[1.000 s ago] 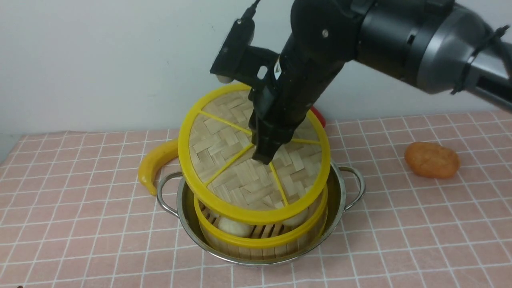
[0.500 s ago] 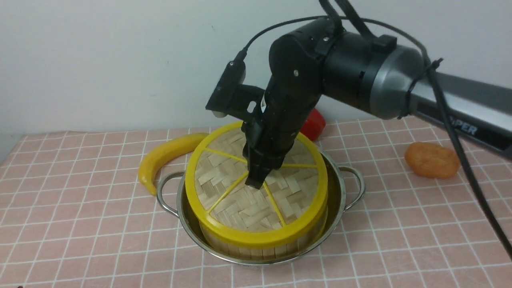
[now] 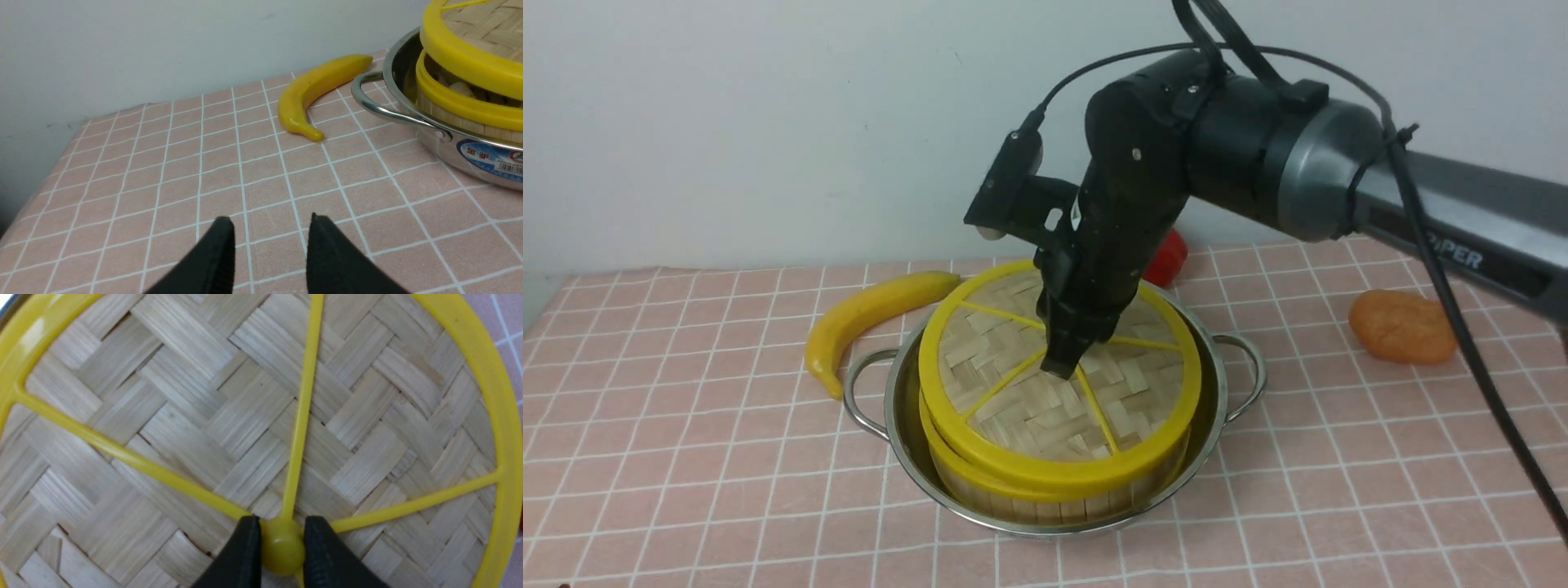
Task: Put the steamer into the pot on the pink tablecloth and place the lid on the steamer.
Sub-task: 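Place the bamboo steamer lid onto the steamer basket in the pot with the right gripper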
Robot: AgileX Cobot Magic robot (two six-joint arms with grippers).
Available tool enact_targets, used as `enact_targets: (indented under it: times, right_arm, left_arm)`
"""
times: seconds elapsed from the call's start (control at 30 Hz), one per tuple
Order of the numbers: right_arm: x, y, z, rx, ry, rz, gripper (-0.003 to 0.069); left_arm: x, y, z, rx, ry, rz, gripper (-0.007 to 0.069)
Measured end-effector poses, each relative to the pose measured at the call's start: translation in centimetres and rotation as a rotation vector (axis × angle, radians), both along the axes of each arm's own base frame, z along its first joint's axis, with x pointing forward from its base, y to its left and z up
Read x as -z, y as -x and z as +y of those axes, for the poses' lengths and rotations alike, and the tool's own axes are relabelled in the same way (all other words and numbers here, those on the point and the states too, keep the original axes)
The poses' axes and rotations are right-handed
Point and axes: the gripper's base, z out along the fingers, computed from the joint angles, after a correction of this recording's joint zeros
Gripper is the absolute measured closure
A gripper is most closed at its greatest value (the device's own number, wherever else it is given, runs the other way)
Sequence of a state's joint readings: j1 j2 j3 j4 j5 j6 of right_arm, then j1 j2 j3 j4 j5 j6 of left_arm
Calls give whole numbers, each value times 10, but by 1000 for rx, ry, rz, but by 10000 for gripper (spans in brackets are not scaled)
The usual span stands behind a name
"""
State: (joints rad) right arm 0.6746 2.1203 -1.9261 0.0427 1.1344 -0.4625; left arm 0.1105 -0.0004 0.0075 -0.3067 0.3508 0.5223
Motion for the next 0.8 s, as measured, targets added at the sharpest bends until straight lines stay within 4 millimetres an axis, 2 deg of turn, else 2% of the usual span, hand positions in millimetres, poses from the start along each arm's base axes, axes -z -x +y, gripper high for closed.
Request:
enact_targets:
  times: [0.37, 0.6, 0.8]
  right_arm:
    - [-1, 3, -1, -27, -17, 45, 513]
    - [-11, 4, -2, -48, -24, 24, 513]
    - [-30, 3, 2, -49, -79, 7, 513]
  left_arm:
    - [0, 0, 0, 0, 0, 0, 382]
    - [0, 0, 0, 0, 0, 0, 382]
    - [0, 0, 0, 0, 0, 0, 382]
